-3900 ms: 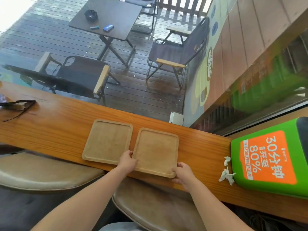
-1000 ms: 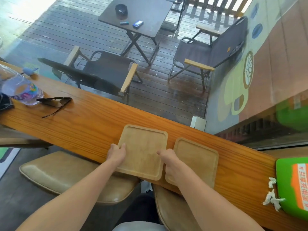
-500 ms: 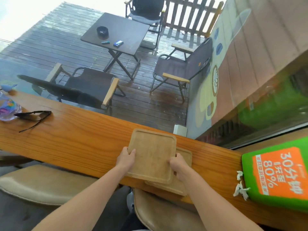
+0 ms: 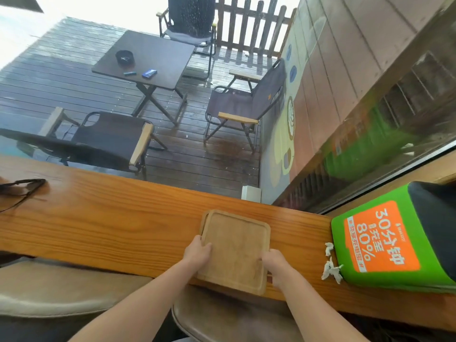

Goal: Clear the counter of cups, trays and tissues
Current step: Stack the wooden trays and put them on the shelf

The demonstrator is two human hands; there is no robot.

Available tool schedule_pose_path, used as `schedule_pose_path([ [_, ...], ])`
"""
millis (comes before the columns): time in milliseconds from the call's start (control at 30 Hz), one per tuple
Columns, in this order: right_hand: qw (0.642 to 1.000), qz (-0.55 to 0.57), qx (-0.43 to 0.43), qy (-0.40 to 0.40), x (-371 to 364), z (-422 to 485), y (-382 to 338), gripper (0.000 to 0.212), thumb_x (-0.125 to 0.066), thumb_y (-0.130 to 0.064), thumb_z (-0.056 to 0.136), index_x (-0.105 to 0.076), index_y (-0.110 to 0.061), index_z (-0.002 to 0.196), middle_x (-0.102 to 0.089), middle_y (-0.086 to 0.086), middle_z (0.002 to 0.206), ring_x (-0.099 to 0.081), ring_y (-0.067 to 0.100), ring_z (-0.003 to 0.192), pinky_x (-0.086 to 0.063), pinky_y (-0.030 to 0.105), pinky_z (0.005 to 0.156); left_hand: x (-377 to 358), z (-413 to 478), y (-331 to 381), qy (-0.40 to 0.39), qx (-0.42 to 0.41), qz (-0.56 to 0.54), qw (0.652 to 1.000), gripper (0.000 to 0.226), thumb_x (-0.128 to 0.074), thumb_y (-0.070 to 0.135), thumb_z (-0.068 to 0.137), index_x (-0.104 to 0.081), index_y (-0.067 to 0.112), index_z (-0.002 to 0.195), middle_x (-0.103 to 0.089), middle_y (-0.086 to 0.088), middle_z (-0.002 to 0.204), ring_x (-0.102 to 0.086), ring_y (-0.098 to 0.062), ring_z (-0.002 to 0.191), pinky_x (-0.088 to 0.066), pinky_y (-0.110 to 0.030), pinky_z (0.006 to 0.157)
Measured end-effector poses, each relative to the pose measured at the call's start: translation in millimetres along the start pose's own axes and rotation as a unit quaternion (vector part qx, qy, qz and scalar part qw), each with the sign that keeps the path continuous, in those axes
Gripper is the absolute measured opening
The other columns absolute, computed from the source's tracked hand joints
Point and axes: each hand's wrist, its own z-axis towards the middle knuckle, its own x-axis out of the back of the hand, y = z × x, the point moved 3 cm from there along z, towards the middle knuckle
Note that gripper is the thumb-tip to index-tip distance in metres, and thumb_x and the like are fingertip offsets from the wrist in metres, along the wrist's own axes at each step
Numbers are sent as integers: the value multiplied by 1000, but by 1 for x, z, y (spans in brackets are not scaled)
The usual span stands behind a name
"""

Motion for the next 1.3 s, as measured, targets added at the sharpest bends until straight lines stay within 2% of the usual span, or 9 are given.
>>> schedule_pose_path([
  [67,1000,-7,-7,-4,-2,1,2,44,-38,-18,102,-39,-9,145,-44,10,147,-41,32,133,-36,48,110,2,-1,-3,-8,1,17,1000,36,-47,32,100,-47,14,131,-57,-6,128,-55,-26,116,-44,-32,87],
  [267,999,-21,-4,-23,-14,8,-5,50,-43,-17,101,-32,-10,150,-36,9,154,-35,33,139,-34,49,112,13,0,-10,18,3,15,1000,23,-51,30,98,-52,20,119,-61,-2,119,-56,-17,99,-48,-29,80],
  [367,999,-28,-4,-23,-18,15,-8,51,-46,-16,101,-33,-10,149,-36,10,154,-35,34,139,-34,51,112,17,1,-12,25,0,19,1000,26,-52,28,98,-54,18,121,-61,-3,119,-54,-15,96,-46,-27,78],
  [533,999,-41,7,-14,-23,24,-11,49,-46,-15,101,-32,-8,148,-39,11,152,-39,32,136,-38,44,104,16,3,-12,36,-6,29,999,30,-53,26,98,-55,15,126,-61,-4,122,-58,-19,107,-49,-30,86],
  [667,998,-58,17,4,-26,27,-12,58,-49,-18,100,-24,-8,152,-35,12,154,-39,33,136,-41,42,102,15,8,-9,50,-6,47,998,31,-53,24,98,-57,11,126,-62,-7,123,-59,-23,111,-50,-32,90],
  [867,990,-123,32,58,-35,20,-16,64,-52,-29,97,-28,-10,153,-29,12,156,-38,34,136,-43,44,105,15,10,-7,79,6,93,992,31,-53,21,97,-56,7,124,-58,-11,124,-57,-27,111,-51,-35,93],
  [1033,988,-137,14,64,-34,15,-17,67,-55,-35,94,-29,-10,151,-24,13,156,-36,35,136,-42,45,101,7,10,-11,57,25,119,991,37,-51,26,95,-53,10,128,-56,-9,127,-55,-28,114,-50,-40,96],
  [1200,987,-141,-2,71,-33,16,-17,66,-55,-35,94,-30,-10,150,-19,14,155,-38,36,132,-42,47,104,4,15,-12,57,21,105,993,33,-51,25,95,-54,12,125,-59,-8,124,-57,-25,108,-48,-30,83],
  [1300,987,-145,-4,75,-34,16,-18,68,-57,-38,92,-31,-10,149,-22,15,153,-37,36,132,-42,46,105,1,15,-13,55,20,110,992,38,-49,23,97,-50,11,133,-55,-8,131,-55,-25,115,-48,-33,92],
])
